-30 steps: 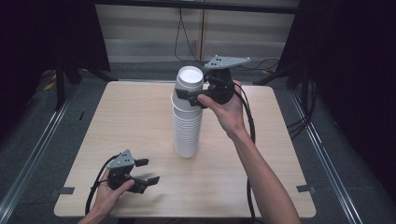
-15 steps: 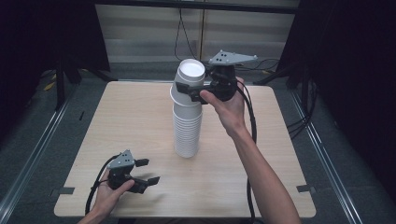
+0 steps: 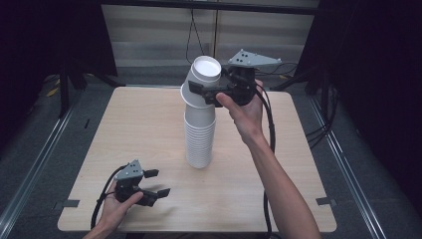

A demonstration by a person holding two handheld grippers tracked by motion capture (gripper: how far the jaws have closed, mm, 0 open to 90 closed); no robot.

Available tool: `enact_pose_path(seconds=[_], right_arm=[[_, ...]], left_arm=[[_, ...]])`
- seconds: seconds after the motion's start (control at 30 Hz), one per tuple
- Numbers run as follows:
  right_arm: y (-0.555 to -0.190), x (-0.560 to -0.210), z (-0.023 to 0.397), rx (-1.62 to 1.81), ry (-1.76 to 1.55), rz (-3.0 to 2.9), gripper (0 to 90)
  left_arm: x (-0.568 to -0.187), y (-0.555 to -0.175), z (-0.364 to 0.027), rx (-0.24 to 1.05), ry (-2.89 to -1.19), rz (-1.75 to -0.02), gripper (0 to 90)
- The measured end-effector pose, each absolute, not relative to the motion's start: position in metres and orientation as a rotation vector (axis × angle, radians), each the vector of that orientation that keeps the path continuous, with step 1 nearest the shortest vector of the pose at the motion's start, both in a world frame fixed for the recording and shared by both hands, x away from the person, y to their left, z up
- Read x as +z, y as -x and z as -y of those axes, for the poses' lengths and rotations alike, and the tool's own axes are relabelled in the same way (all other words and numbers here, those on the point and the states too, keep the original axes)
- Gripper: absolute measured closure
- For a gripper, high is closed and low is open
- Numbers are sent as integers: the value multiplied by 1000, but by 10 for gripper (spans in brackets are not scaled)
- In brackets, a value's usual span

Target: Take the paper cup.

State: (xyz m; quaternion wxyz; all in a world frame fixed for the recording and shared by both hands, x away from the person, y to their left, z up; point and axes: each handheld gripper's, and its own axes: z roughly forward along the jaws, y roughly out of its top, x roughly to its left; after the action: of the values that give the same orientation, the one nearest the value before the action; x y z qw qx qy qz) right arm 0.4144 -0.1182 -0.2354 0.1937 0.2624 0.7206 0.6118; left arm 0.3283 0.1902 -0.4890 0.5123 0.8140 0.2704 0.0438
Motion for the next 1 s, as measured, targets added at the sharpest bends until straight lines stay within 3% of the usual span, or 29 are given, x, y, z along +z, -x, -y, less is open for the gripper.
enact_pose_path(seconds=[1.0], right_arm=[[-403, -234, 142, 1921, -691, -1846, 198]], left_arm=[[-489, -328, -190, 104, -1958, -655, 159]])
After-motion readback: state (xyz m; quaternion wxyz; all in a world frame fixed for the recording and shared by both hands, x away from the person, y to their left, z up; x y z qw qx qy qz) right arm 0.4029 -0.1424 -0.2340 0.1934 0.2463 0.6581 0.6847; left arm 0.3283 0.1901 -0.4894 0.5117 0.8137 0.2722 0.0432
